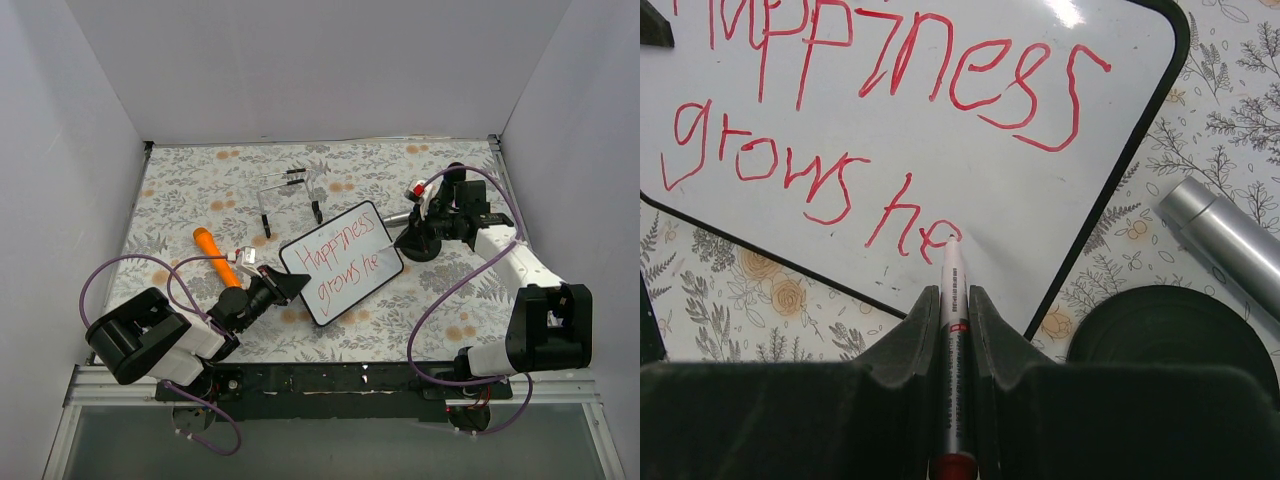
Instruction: Write a sentence on the whiteboard
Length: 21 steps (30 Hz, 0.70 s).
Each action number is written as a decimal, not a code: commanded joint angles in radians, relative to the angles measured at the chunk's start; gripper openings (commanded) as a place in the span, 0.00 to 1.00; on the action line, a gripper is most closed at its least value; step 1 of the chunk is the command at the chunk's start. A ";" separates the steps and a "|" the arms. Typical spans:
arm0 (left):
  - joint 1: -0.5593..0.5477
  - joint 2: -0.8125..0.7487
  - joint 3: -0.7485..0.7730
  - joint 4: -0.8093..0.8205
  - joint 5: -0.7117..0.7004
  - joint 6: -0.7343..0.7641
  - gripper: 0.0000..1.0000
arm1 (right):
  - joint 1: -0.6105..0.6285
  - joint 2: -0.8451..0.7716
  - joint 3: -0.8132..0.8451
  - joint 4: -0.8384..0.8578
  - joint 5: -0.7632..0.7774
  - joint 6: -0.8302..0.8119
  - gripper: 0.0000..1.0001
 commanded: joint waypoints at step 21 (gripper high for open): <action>-0.007 -0.017 -0.059 0.256 0.022 0.033 0.00 | -0.020 0.033 0.006 0.058 -0.020 -0.008 0.01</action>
